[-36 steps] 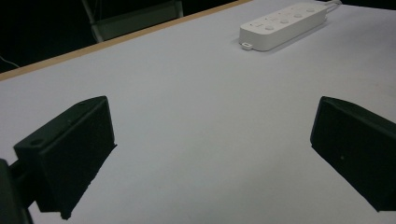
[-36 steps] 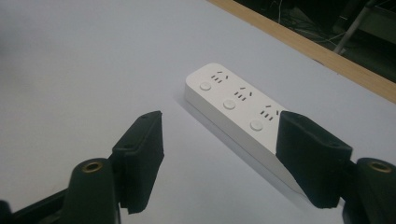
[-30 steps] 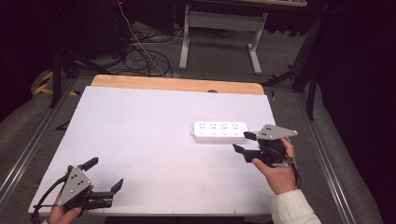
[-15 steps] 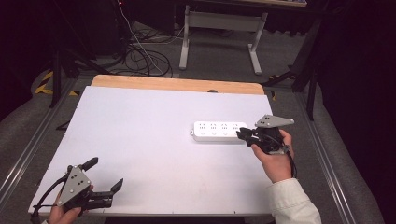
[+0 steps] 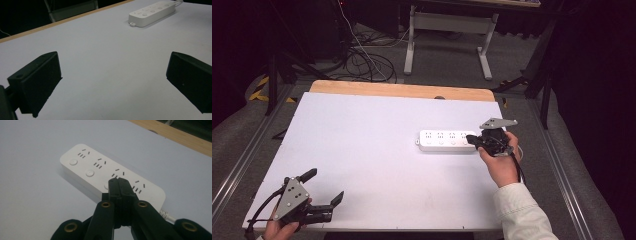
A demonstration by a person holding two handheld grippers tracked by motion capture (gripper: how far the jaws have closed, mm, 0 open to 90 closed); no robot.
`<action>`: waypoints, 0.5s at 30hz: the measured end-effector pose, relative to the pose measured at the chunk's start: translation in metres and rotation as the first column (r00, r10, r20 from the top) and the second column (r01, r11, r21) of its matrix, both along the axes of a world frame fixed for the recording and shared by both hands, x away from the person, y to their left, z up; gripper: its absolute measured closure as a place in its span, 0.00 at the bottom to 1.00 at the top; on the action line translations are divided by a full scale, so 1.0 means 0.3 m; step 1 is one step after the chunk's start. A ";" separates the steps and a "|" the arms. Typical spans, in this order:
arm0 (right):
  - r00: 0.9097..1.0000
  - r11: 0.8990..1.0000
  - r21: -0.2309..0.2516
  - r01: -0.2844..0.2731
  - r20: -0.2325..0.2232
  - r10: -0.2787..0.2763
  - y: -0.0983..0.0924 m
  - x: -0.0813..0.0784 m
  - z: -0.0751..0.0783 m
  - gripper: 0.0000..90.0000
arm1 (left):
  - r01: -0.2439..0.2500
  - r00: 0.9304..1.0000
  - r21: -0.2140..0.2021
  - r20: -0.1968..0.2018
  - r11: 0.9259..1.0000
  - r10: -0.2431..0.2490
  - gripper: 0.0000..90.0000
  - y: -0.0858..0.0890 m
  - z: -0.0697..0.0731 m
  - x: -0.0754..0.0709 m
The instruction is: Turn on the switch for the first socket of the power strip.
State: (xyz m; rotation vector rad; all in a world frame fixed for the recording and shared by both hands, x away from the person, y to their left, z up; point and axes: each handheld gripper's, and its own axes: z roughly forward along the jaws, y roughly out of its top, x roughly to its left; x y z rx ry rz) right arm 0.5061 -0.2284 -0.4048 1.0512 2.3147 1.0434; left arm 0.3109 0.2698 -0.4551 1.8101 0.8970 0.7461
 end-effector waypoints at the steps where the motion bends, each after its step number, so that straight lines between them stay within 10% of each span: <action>1: 1.000 1.000 -0.004 0.009 -0.006 -0.009 0.000 0.013 -0.009 1.00 | 0.000 1.000 0.000 0.000 1.000 0.000 0.00 0.000 0.000 0.000; 15: 0.998 0.998 -0.035 0.047 -0.045 -0.049 0.010 0.075 -0.063 1.00 | -0.001 1.000 0.001 0.000 1.000 0.001 0.00 0.002 0.000 0.000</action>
